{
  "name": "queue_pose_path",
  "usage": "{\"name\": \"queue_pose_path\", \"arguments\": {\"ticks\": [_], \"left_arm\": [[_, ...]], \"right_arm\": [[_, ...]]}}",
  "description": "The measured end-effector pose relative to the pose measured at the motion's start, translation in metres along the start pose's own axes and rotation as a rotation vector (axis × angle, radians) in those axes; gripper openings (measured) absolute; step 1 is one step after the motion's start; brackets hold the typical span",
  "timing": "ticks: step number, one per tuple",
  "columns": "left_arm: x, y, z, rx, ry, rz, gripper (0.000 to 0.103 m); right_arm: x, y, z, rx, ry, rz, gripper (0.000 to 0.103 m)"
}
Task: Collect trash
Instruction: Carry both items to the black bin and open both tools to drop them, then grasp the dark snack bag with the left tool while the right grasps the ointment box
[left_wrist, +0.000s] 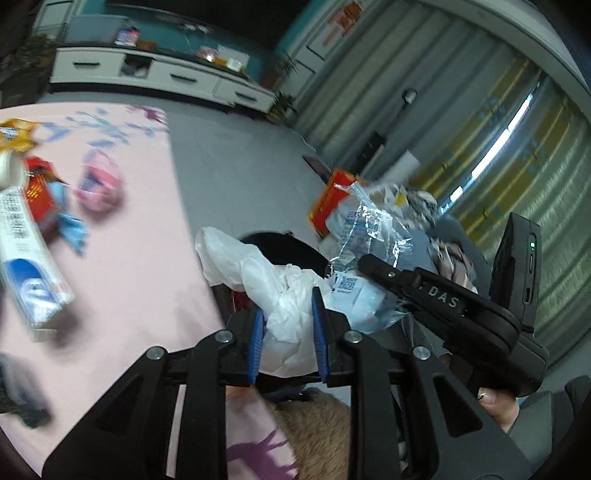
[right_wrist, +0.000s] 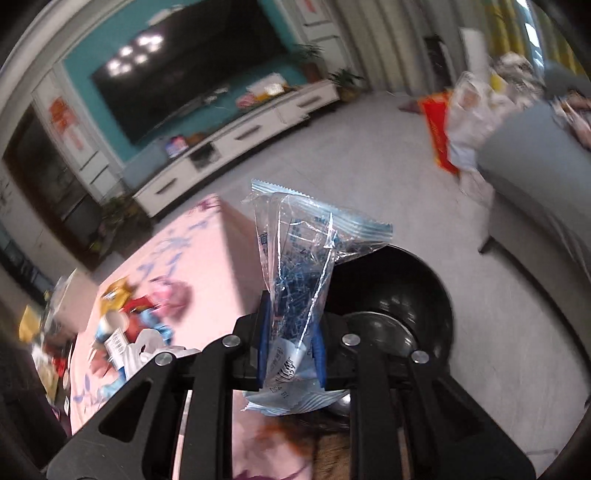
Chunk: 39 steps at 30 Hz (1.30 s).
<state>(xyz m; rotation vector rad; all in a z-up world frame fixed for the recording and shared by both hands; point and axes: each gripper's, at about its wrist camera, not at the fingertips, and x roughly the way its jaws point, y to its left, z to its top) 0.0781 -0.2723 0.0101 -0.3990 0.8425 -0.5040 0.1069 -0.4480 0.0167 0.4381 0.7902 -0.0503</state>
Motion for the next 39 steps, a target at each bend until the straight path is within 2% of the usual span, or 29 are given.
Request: {"name": "queue_pose_path", "arguments": {"ticks": [3, 5, 8, 9, 10, 11, 12, 13, 16, 18, 22, 24, 31, 34, 39], "left_arm": [[0.036, -0.007, 0.0, 0.015, 0.058, 0.003, 0.024], [0.055, -0.012, 0.001, 0.025, 0.092, 0.003, 0.025], [0.073, -0.019, 0.001, 0.04, 0.119, 0.012, 0.026], [0.078, -0.022, 0.002, 0.044, 0.125, 0.015, 0.029], [0.082, -0.022, 0.002, 0.046, 0.129, 0.019, 0.033], [0.079, -0.026, 0.0, 0.045, 0.127, 0.02, 0.035], [0.079, -0.025, 0.001, 0.047, 0.127, 0.024, 0.044], [0.078, -0.024, 0.002, 0.051, 0.122, 0.032, 0.055], [0.066, -0.026, -0.003, 0.06, 0.099, 0.052, 0.079], [0.054, -0.024, -0.001, 0.065, 0.074, 0.07, 0.089], [0.024, -0.019, 0.002, 0.069, 0.016, 0.117, 0.098], [0.007, -0.018, 0.003, 0.081, -0.019, 0.158, 0.099], [-0.066, 0.002, 0.001, 0.092, -0.153, 0.356, 0.1], [-0.098, 0.02, 0.0, 0.048, -0.19, 0.406, 0.1], [-0.154, 0.071, -0.011, -0.083, -0.24, 0.472, 0.1]], "right_arm": [[0.013, -0.023, 0.0, 0.051, 0.029, -0.048, 0.022], [0.02, -0.036, -0.001, 0.083, 0.055, -0.05, 0.022], [0.025, -0.051, -0.002, 0.107, 0.095, -0.062, 0.023], [0.028, -0.053, -0.002, 0.112, 0.101, -0.064, 0.026], [0.026, -0.055, -0.003, 0.117, 0.099, -0.062, 0.03], [0.026, -0.055, -0.003, 0.124, 0.097, -0.059, 0.044], [0.024, -0.056, -0.003, 0.134, 0.087, -0.048, 0.06], [0.022, -0.055, -0.002, 0.138, 0.081, -0.039, 0.066], [0.015, -0.052, 0.0, 0.136, 0.049, -0.01, 0.079], [0.012, -0.048, 0.0, 0.121, 0.031, -0.001, 0.089], [0.005, -0.029, -0.002, 0.049, -0.005, 0.008, 0.097], [0.003, -0.022, -0.001, 0.019, -0.023, 0.019, 0.1], [-0.006, 0.024, -0.009, -0.101, -0.052, 0.098, 0.1], [-0.008, 0.05, -0.015, -0.166, -0.056, 0.14, 0.1], [-0.009, 0.092, -0.032, -0.275, -0.037, 0.242, 0.1]]}}
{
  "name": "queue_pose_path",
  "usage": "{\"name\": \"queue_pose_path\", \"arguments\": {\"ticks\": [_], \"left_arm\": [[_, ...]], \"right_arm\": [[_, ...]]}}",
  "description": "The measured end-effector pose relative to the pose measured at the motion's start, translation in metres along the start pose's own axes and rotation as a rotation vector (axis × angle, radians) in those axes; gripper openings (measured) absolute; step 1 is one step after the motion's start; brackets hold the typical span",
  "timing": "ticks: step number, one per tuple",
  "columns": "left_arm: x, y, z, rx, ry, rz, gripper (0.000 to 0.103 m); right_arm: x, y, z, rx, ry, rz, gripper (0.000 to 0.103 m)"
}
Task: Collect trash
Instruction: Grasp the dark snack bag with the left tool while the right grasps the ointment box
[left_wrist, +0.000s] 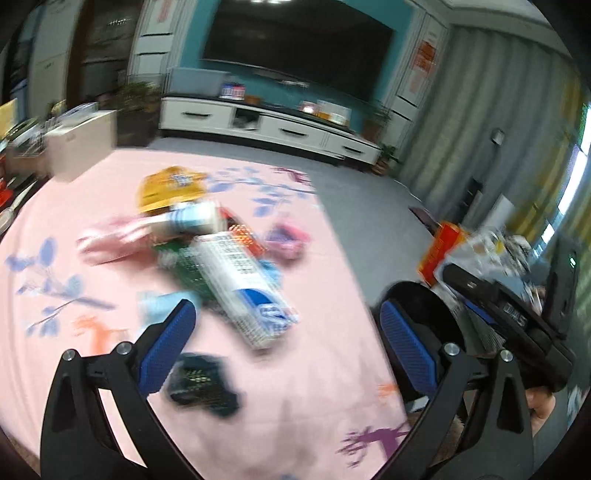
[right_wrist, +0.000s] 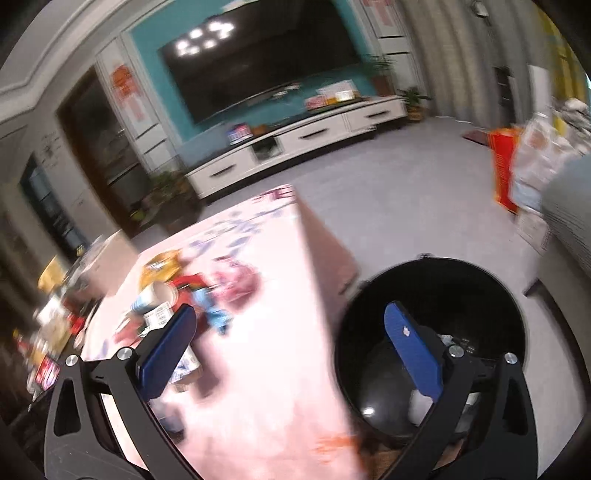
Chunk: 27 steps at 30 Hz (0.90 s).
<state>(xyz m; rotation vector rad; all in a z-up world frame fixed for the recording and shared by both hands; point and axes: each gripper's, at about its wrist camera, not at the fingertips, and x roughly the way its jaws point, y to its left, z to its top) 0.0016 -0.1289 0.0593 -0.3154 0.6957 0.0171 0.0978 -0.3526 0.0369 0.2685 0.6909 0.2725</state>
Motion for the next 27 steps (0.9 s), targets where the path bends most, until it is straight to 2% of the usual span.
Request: {"name": "queue_pose_path", "arguments": {"ticks": [3, 5, 9, 12, 18, 20, 23, 25, 27], "left_arm": [[-0.008, 0.041, -0.005, -0.065, 0.005, 0.047, 0.1], [-0.008, 0.061, -0.013, -0.109, 0.019, 0.049, 0.1], [0.006, 0.093, -0.039, -0.17, 0.082, -0.049, 0.1], [0.023, 0.096, -0.05, -0.18, 0.125, -0.089, 0.099], [0.041, 0.083, -0.058, -0.138, 0.15, -0.113, 0.098], [0.047, 0.079, -0.062, -0.134, 0.162, -0.123, 0.096], [0.055, 0.073, -0.067, -0.129, 0.186, -0.108, 0.089], [0.058, 0.073, -0.069, -0.134, 0.188, -0.092, 0.079], [0.06, 0.073, -0.069, -0.151, 0.184, -0.093, 0.075]], "right_arm": [[0.015, 0.029, -0.005, -0.06, 0.049, 0.08, 0.1], [0.024, 0.047, -0.011, -0.096, 0.084, 0.111, 0.1], [0.053, 0.083, -0.023, -0.157, 0.174, 0.194, 0.1], [0.072, 0.103, -0.032, -0.204, 0.238, 0.213, 0.097], [0.123, 0.146, -0.038, -0.382, 0.353, 0.164, 0.084], [0.131, 0.15, -0.04, -0.422, 0.365, 0.16, 0.08], [0.14, 0.152, -0.045, -0.455, 0.363, 0.141, 0.074], [0.145, 0.148, -0.049, -0.445, 0.38, 0.145, 0.068], [0.149, 0.147, -0.054, -0.445, 0.406, 0.148, 0.058]]}}
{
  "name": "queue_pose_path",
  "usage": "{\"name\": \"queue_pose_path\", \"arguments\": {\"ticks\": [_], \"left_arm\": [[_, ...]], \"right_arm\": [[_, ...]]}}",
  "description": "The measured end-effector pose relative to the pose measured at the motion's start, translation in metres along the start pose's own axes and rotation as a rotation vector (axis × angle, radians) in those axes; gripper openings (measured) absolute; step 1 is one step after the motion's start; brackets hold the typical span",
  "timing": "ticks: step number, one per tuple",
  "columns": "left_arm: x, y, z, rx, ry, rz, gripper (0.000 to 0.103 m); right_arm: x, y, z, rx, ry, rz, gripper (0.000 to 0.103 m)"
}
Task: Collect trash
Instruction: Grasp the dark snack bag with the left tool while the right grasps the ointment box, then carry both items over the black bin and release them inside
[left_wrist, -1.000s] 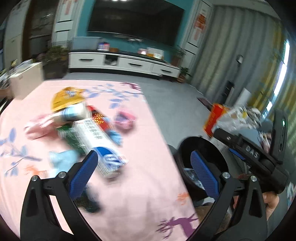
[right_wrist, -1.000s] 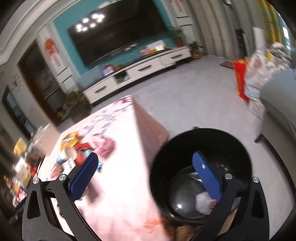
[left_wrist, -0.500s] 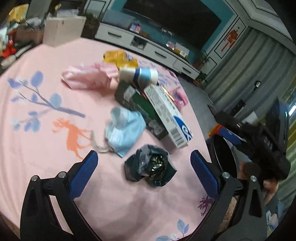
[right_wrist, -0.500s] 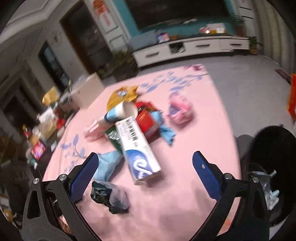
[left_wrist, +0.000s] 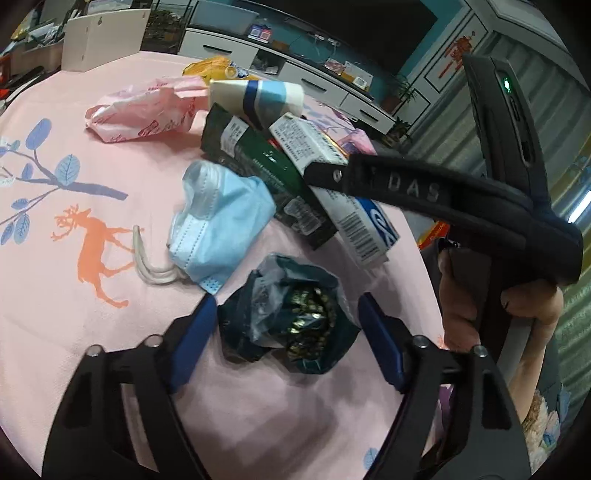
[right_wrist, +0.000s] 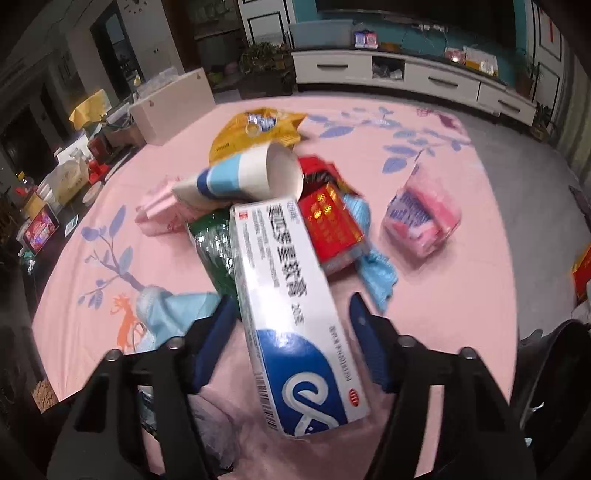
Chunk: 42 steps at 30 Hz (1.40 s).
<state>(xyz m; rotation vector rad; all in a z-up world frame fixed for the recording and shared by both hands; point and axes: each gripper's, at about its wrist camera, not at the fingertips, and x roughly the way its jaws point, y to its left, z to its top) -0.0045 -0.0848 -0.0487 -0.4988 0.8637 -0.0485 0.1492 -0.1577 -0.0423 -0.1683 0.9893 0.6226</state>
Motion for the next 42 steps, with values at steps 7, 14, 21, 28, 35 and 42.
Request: {"name": "queue_pose_path", "arguments": {"ticks": [7, 14, 21, 28, 35, 42], "left_arm": [[0.001, 0.007, 0.003, -0.02, -0.018, 0.003, 0.059], [-0.015, 0.002, 0.003, 0.036, -0.047, 0.037, 0.058], [-0.052, -0.016, 0.006, 0.065, -0.125, 0.029, 0.058], [-0.078, -0.049, 0.002, 0.12, -0.191, -0.001, 0.058], [-0.086, -0.093, 0.005, 0.194, -0.235, -0.054, 0.058], [-0.068, -0.143, 0.008, 0.263, -0.224, -0.152, 0.058]], "right_arm": [[-0.002, 0.0, -0.003, 0.016, -0.006, -0.005, 0.037], [-0.043, -0.002, -0.011, 0.053, -0.079, 0.026, 0.036], [-0.103, -0.01, -0.031, 0.132, -0.19, 0.058, 0.036], [-0.16, -0.027, -0.052, 0.203, -0.324, 0.018, 0.036], [-0.205, -0.049, -0.068, 0.249, -0.46, -0.009, 0.036], [-0.233, -0.097, -0.09, 0.382, -0.534, -0.125, 0.036]]}}
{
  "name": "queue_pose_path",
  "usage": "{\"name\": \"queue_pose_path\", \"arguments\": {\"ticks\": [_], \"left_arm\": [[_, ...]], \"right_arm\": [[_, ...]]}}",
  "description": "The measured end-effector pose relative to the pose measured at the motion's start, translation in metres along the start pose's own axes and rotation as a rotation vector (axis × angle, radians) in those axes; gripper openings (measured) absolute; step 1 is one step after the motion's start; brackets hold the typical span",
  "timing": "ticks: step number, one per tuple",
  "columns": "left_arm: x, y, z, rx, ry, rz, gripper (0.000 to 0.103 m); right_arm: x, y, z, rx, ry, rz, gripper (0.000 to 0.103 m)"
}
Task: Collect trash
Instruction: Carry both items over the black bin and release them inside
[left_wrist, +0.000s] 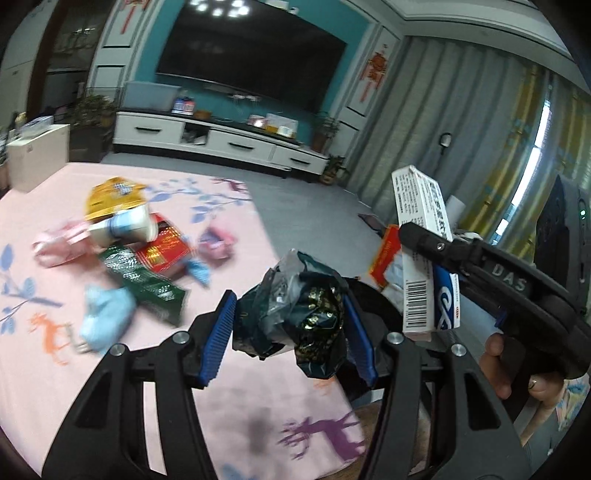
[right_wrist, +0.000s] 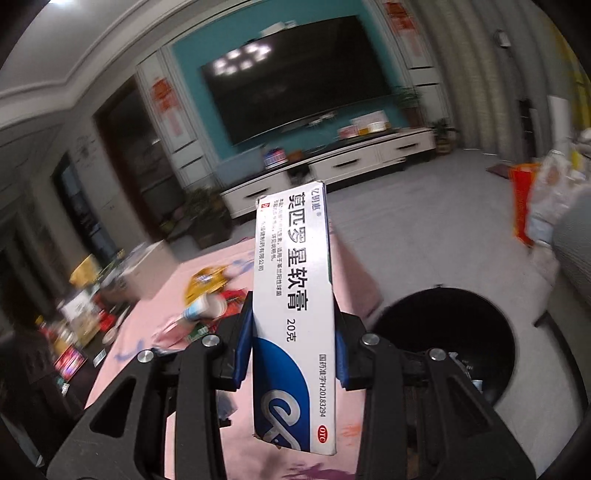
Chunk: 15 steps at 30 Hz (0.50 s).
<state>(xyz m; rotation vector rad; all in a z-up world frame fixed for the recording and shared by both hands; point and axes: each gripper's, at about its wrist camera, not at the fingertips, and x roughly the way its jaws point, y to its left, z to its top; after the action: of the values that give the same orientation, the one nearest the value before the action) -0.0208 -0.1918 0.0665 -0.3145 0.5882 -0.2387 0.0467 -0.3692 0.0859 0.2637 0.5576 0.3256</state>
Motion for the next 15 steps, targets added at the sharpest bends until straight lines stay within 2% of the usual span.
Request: {"name": "queue_pose_path", "arguments": {"ticks": [7, 9, 11, 15], "left_arm": [[0.054, -0.039, 0.006, 0.036, 0.07, -0.139, 0.058], [0.075, -0.048, 0.005, 0.035, 0.105, -0.168, 0.058], [0.098, -0.057, 0.005, 0.037, 0.144, -0.191, 0.058], [0.133, -0.071, -0.002, 0.036, 0.219, -0.212, 0.058]], "right_arm": [[-0.003, -0.055, 0.002, 0.115, -0.024, -0.156, 0.036], [0.003, -0.072, 0.0, 0.162, 0.0, -0.174, 0.036], [0.013, -0.09, -0.003, 0.213, 0.028, -0.227, 0.036], [0.031, -0.117, -0.011, 0.288, 0.084, -0.297, 0.037]]}}
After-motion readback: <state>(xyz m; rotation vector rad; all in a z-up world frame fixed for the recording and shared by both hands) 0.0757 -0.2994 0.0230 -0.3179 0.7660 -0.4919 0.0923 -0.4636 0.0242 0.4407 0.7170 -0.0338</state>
